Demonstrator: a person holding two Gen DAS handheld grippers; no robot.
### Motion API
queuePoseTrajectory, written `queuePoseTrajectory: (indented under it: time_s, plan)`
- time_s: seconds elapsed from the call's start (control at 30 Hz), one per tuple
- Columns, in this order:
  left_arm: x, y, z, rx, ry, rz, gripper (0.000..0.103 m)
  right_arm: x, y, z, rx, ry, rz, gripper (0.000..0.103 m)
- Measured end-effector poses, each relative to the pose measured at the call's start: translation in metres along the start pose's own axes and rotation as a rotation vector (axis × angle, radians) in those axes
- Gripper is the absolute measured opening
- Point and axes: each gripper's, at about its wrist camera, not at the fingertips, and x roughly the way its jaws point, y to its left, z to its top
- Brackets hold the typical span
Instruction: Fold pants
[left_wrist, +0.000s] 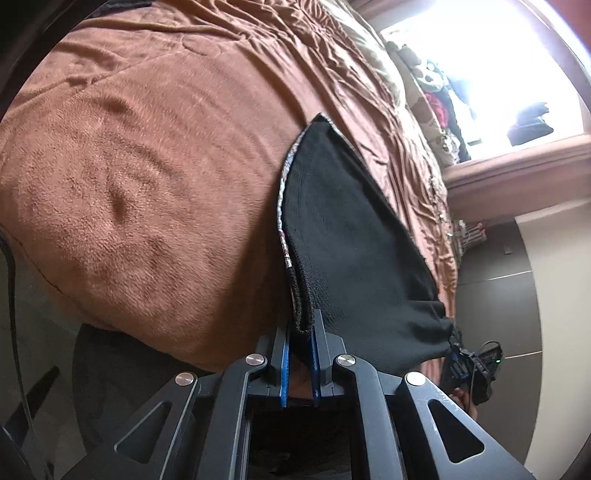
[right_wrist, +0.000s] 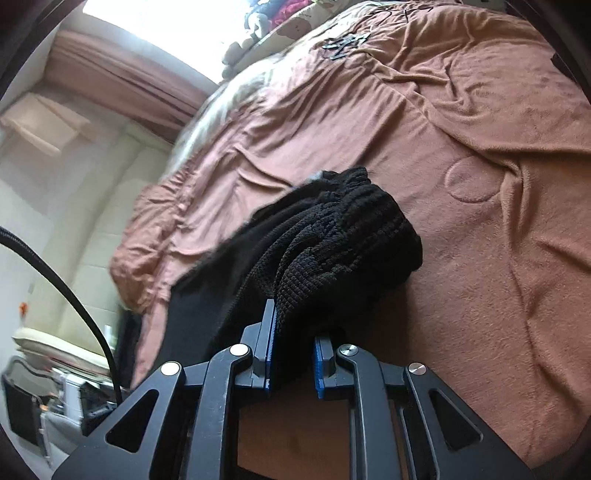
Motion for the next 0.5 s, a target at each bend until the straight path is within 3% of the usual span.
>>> queuePoseTrajectory:
  time_s: [0.1,0.13,0.2,0.27,0.33,0.5]
  plan:
    - [0.007,0.004,0.0,0.015,-0.016,0.036,0.011,0.006,0.006,-0.005,-0.035,0.012,-0.04,0.02]
    - [0.01,0.005,0.0,0.021,-0.018,0.044,0.013,0.008,0.008,-0.008,-0.051,0.015,-0.06,0.026]
    - [0.012,0.007,-0.002,0.033,-0.035,0.077,0.025,0.009,0.011,-0.011,-0.079,0.023,-0.094,0.037]
    - [0.01,0.01,-0.004,0.035,-0.058,0.086,0.048,0.006,0.013,-0.014,-0.088,0.029,-0.087,0.047]
    - [0.004,0.012,-0.006,0.041,-0.086,0.085,0.055,0.001,0.015,-0.017,-0.104,0.034,-0.102,0.05]
    - [-0.008,0.011,-0.007,0.071,-0.136,0.085,0.061,-0.015,0.018,-0.024,-0.112,0.025,-0.129,0.064]
